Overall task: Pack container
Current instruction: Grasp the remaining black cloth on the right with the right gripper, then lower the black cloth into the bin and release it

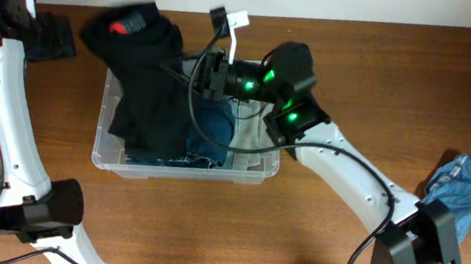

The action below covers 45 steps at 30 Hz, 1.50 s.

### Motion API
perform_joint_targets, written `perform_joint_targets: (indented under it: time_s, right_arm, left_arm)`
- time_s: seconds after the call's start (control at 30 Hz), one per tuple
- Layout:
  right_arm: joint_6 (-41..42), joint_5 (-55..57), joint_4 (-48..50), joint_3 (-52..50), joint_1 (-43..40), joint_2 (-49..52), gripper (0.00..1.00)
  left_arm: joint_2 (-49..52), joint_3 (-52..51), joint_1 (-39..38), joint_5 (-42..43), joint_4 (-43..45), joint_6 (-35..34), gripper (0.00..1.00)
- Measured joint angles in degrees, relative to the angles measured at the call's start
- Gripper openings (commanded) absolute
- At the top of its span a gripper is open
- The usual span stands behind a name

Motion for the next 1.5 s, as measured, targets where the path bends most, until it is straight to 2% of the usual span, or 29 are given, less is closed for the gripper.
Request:
perform_joint_targets:
  time_s: [0.07,0.17,0.27,0.33,0.4,0.43,0.47,0.53,0.6,0.67,0.8,0.87,0.93,1.1,1.23,1.33,1.43,1.5]
  right_arm:
    - [-6.08,-0.9,-16.09,-0.07,-2.4,0.04,0.04]
    - [-14.6,0.17,-35.1,-0.31,-6.64,0.31,0.04]
    - [-22.05,3.78,-48.37,-0.39,-11.17,0.42,0.04]
    - [-25.38,6.71,-53.22,-0.37,-13.57,0.42,0.04]
    - [-27.36,8.94,-56.19,-0.37,-14.84,0.42,0.04]
    - [-28.09,9.86,-57.22,-0.37,-15.17,0.42,0.09]
    - [-28.7,10.51,-57.83,-0.37,-15.32,0.42,0.2]
    - [-30.12,11.61,-58.27,-0.37,-15.3,0.42,0.54]
    - [-31.17,12.15,-58.34,-0.37,-15.02,0.42,0.68]
    - [-32.02,12.57,-58.4,-0.35,-14.64,0.42,0.74]
    - [-32.61,13.09,-58.69,0.26,-13.53,0.15,0.73]
    - [-32.59,13.18,-58.97,1.03,-13.22,-0.85,0.65]
    - [-32.57,13.22,-58.99,2.14,-13.0,-2.78,0.62]
    - [-34.4,14.8,-58.1,5.2,-12.94,-9.25,0.63]
    - [-35.8,23.45,-62.01,6.84,-13.18,-13.77,0.73]
    - [-35.8,29.38,-67.32,7.15,-15.23,-14.75,0.84]
    - [-34.21,31.85,-71.67,7.08,-20.06,-14.58,0.9]
    - [-32.61,33.24,-74.36,7.08,-26.29,-14.53,0.93]
  left_arm:
    - [0.0,0.0,0.0,0.0,0.02,-0.02,1.0]
    - [0.0,0.02,0.0,-0.04,0.07,-0.04,0.99]
    - [0.0,0.02,0.0,-0.04,0.02,-0.04,0.99]
    - [0.0,0.02,0.0,-0.02,0.02,-0.02,1.0]
    - [0.0,0.0,0.0,-0.02,0.02,-0.02,1.0]
    - [0.0,0.02,0.0,-0.02,0.02,-0.02,1.0]
    - [0.0,0.0,0.0,-0.02,0.02,-0.02,1.0]
    - [0.0,0.02,0.0,-0.02,0.02,-0.02,1.0]
    - [0.0,0.02,0.0,-0.02,0.0,-0.02,0.99]
    - [0.0,0.0,0.0,-0.02,0.02,-0.02,1.0]
    - [0.0,0.0,0.0,-0.02,0.02,-0.02,0.99]
    - [0.0,0.02,0.0,-0.02,0.02,-0.02,0.99]
    - [0.0,0.0,0.0,-0.04,0.02,-0.02,1.0]
    - [0.0,0.0,0.0,-0.02,0.02,-0.02,1.0]
    - [0.0,0.02,0.0,-0.02,0.02,-0.02,1.0]
    - [0.0,0.0,0.0,0.0,0.0,-0.02,1.0]
    - [0.0,0.02,0.0,-0.07,0.02,-0.02,1.0]
    - [0.0,0.0,0.0,-0.02,0.02,-0.02,1.0]
